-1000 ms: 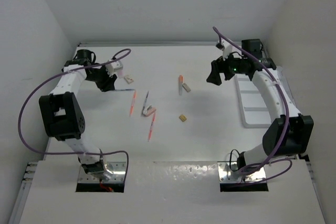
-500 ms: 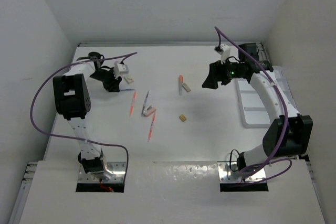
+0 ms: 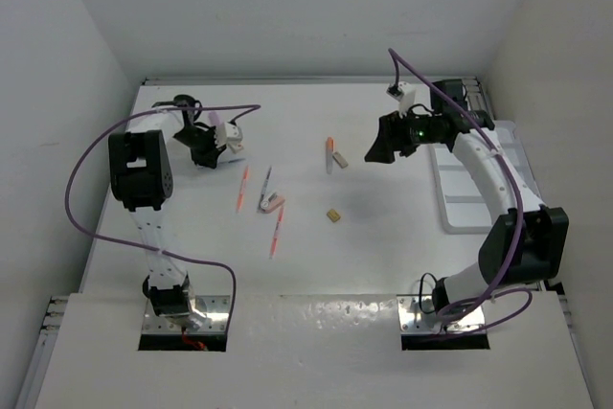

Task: Sort the stationery into containers
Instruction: Pick up the pen from the center of the board.

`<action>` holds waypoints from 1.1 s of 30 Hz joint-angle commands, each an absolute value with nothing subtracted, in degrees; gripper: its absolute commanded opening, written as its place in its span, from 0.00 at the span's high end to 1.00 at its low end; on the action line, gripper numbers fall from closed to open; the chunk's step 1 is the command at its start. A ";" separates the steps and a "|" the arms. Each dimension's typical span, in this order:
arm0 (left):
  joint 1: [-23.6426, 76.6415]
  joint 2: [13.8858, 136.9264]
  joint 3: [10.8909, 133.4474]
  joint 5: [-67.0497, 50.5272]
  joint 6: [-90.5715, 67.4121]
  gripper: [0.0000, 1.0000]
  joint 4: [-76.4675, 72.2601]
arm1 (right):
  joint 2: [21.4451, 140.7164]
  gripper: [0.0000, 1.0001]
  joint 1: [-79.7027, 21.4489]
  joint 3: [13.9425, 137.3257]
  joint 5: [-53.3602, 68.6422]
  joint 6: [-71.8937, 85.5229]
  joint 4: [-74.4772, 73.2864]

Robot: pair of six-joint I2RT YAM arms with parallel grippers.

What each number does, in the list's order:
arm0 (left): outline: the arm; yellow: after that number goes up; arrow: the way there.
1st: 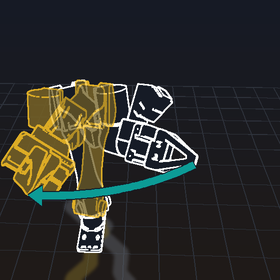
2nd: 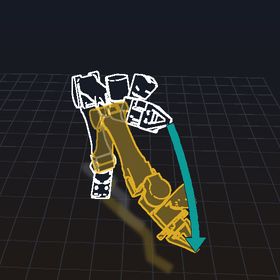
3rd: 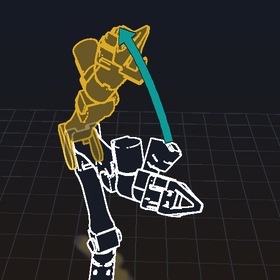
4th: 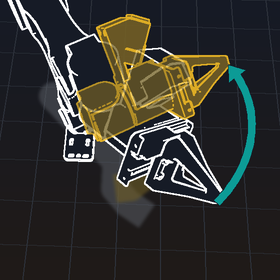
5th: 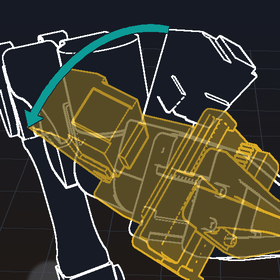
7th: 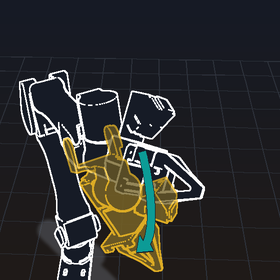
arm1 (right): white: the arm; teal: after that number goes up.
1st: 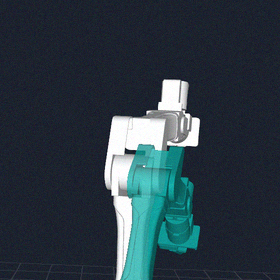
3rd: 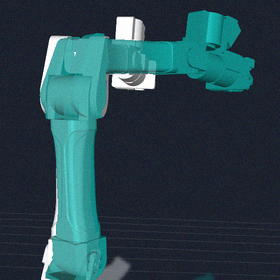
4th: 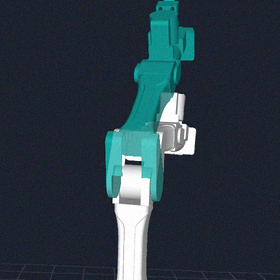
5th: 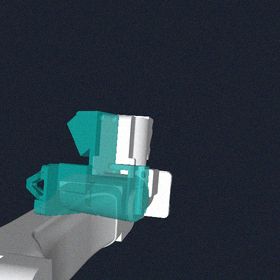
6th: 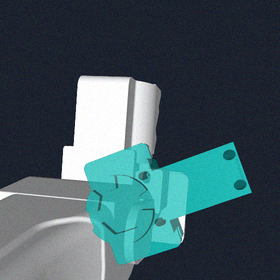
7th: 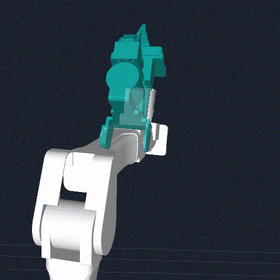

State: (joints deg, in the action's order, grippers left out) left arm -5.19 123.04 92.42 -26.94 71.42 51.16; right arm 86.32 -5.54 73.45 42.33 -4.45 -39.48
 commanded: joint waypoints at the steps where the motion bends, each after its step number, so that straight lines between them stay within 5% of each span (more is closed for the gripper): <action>1: -4.13 123.58 90.62 -23.29 72.86 0.89 52.74 | 84.82 0.26 -6.41 74.09 43.95 -2.64 -38.23; 4: -4.04 121.82 87.37 -23.99 71.64 1.00 52.21 | 82.36 0.24 -6.42 72.43 42.55 1.82 -34.56; 7: -4.48 117.70 84.38 -26.97 66.39 1.00 50.63 | 77.62 0.26 -6.42 67.95 38.17 8.68 -26.04; 14: -7.64 103.65 87.63 -52.71 41.28 1.00 52.48 | 71.54 0.34 -6.94 64.68 31.28 26.00 -11.18; 22: -4.94 78.24 63.39 -63.72 -30.25 1.00 -16.55 | 82.95 0.28 -18.18 77.51 35.16 40.59 4.90; 27: -0.80 73.49 55.12 -61.18 -50.47 1.00 -36.50 | 88.59 0.31 -23.90 82.52 34.63 44.82 12.12; 33: 4.83 72.25 51.77 -58.36 -56.95 1.00 -42.27 | 93.42 0.42 -28.47 86.13 37.52 44.30 14.15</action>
State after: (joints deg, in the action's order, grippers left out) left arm 2.66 74.24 51.46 -59.46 -47.29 -30.74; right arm 92.53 -26.94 83.29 35.20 43.22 9.06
